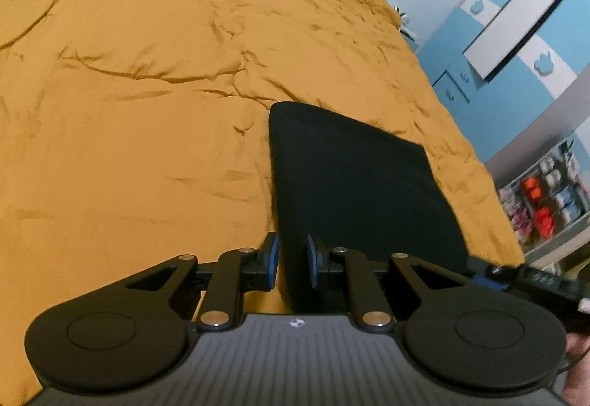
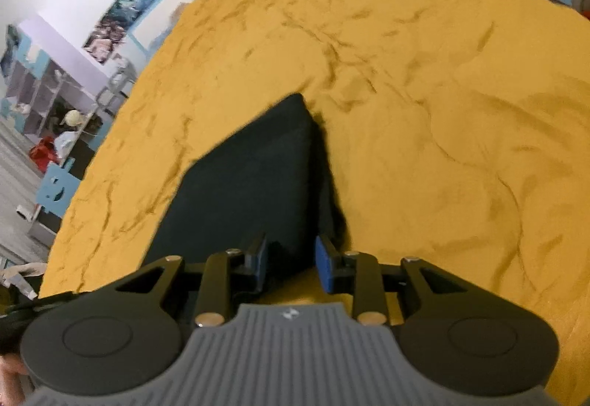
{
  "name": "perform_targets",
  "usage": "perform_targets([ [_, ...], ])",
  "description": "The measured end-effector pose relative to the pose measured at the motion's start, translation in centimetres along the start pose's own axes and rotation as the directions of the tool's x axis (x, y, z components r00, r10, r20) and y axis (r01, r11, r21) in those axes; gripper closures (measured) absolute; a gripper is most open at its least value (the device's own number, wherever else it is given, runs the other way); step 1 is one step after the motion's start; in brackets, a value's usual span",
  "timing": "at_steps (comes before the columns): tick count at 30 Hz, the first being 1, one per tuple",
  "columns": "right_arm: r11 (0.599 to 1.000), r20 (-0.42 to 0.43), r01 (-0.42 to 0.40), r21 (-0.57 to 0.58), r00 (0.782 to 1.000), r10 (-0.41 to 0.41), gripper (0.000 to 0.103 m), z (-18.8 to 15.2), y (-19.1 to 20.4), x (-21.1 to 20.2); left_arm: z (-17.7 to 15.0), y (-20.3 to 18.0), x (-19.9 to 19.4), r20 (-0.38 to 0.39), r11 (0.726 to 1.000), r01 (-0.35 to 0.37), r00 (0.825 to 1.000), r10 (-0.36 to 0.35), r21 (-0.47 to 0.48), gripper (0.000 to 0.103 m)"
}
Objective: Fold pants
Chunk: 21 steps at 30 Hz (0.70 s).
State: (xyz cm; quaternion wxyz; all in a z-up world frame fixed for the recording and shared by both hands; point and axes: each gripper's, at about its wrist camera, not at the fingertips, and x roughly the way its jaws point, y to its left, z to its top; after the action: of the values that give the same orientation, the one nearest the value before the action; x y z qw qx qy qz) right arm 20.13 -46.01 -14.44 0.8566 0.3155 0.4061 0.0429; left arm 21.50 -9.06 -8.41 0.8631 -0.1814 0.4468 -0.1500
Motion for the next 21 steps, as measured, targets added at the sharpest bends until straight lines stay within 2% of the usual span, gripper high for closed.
perform_targets([
  [1,1.000,0.001,-0.013,0.018,1.000,0.013,0.082,-0.1,-0.2,0.0,-0.1,0.0,0.0,-0.001,1.000,0.006,1.000,-0.006,-0.006,0.086],
  [2,0.999,0.002,-0.025,0.022,1.000,0.025,0.095,0.0,-0.1,0.0,-0.1,0.0,0.0,0.000,1.000,0.005,1.000,-0.005,-0.008,0.086],
  [5,0.998,0.039,-0.050,-0.025,0.998,0.050,0.098,0.6,1.1,-1.1,0.0,-0.2,-0.1,0.016,1.000,0.004,1.000,-0.004,-0.007,0.086],
  [9,0.994,0.074,-0.026,-0.105,0.997,0.034,0.100,1.9,2.7,-2.4,0.3,-0.8,0.0,0.027,1.000,0.012,1.000,-0.012,0.008,0.086],
  [12,0.994,0.037,0.026,-0.105,0.999,-0.023,0.100,1.6,2.0,-1.4,0.1,-1.9,0.6,0.010,0.998,0.015,1.000,-0.015,0.062,0.086],
  [17,0.996,-0.001,0.063,-0.055,0.998,-0.063,0.101,0.1,-0.2,0.9,-1.9,-2.6,2.8,-0.067,0.984,-0.078,0.994,0.090,0.162,0.088],
  [21,0.996,-0.006,0.068,-0.057,0.998,-0.068,0.101,-0.1,-1.0,1.8,-3.5,-1.7,4.0,-0.111,0.979,-0.106,0.986,0.126,0.174,0.088],
])
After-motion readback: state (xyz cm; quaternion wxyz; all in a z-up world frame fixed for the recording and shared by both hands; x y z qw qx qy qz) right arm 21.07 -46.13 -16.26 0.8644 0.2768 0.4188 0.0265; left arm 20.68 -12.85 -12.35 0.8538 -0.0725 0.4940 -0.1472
